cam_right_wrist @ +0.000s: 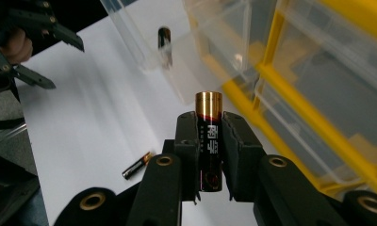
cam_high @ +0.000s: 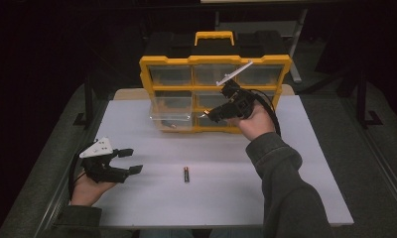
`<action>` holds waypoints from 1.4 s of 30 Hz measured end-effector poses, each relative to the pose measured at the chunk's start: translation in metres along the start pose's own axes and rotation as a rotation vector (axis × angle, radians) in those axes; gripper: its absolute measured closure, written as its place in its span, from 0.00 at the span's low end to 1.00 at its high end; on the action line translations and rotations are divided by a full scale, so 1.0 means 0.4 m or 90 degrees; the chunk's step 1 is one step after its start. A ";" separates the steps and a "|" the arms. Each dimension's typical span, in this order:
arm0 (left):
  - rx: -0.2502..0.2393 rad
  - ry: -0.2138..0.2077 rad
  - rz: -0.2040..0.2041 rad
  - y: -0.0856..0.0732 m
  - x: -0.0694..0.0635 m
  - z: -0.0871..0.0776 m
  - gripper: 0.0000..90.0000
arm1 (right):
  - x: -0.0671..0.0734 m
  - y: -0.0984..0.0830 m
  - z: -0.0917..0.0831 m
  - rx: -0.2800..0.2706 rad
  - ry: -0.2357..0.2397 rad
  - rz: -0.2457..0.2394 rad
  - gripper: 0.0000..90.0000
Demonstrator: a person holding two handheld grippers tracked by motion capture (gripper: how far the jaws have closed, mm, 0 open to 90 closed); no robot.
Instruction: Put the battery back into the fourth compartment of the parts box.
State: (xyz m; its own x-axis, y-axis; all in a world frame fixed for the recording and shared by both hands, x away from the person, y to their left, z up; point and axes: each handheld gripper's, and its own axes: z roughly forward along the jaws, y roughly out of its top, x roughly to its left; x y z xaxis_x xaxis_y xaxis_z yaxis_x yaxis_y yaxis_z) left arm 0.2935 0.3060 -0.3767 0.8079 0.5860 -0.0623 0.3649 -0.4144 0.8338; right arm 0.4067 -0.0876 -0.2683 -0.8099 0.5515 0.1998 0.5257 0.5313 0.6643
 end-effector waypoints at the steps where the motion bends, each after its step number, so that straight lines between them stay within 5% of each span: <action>1: -0.001 0.000 0.000 0.000 0.000 0.000 0.31 | 0.000 0.006 -0.004 -0.003 0.000 -0.001 0.84; 25: -0.004 0.001 0.003 0.002 0.001 -0.001 0.31 | 0.027 0.158 -0.053 -0.011 -0.030 -0.053 0.85; 42: -0.009 0.002 -0.002 -0.002 0.006 -0.007 0.31 | 0.069 0.227 0.060 0.026 -0.021 -0.103 0.84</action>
State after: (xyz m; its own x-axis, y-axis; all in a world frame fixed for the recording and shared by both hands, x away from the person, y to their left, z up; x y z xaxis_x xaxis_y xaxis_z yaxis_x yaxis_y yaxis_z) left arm 0.2939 0.3097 -0.3758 0.8054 0.5894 -0.0625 0.3604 -0.4034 0.8411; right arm 0.4384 -0.0087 -0.2199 -0.8763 0.4769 0.0684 0.3997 0.6404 0.6559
